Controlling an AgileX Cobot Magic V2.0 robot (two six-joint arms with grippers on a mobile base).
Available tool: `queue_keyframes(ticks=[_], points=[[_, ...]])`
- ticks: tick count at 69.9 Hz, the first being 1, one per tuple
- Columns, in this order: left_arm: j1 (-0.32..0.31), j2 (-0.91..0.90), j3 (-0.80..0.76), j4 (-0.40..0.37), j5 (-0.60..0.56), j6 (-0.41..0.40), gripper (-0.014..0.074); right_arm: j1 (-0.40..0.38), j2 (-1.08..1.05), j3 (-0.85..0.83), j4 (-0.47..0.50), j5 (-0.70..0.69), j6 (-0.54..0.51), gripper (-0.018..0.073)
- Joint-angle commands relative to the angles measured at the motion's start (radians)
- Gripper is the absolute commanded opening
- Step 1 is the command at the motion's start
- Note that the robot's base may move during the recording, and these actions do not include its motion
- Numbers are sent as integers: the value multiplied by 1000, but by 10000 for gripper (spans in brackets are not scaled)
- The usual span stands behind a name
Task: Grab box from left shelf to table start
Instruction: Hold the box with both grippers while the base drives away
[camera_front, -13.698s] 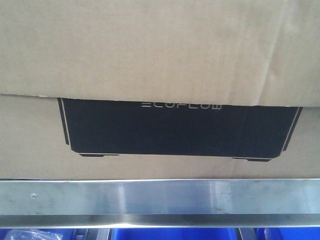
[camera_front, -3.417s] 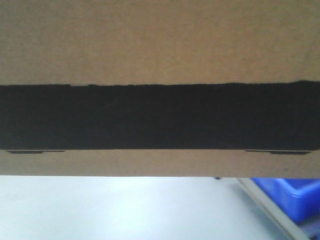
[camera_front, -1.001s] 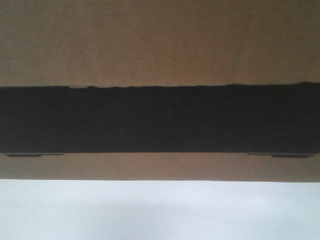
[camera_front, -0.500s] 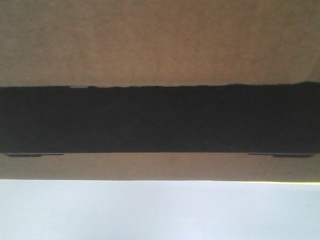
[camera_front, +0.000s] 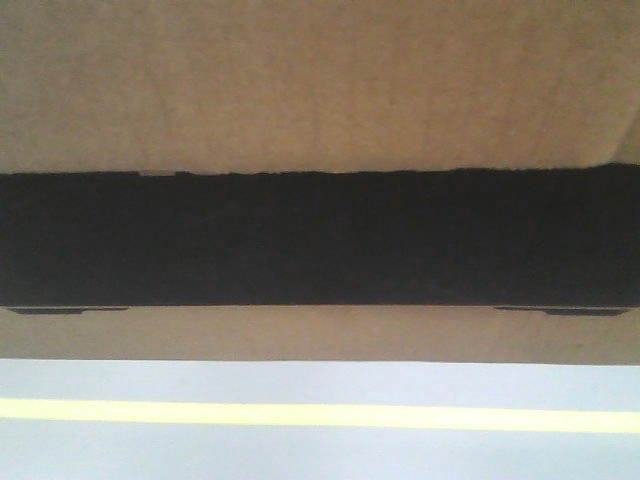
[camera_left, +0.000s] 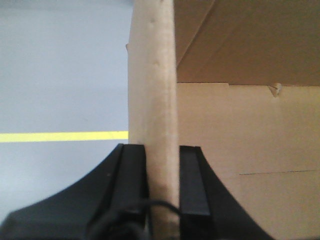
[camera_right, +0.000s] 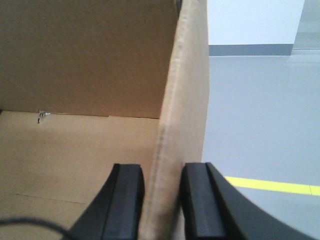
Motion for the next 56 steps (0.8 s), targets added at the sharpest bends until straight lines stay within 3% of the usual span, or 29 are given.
queue_keyframes(ticks=[1,56], points=[[-8,-14,-39,-69,-128,-3,-104,-7,9,-33,-27,-189,12,57],[-8,-14,-39,-69,-127,-3,-104,-7,9,-33,-27,-188,12,57]])
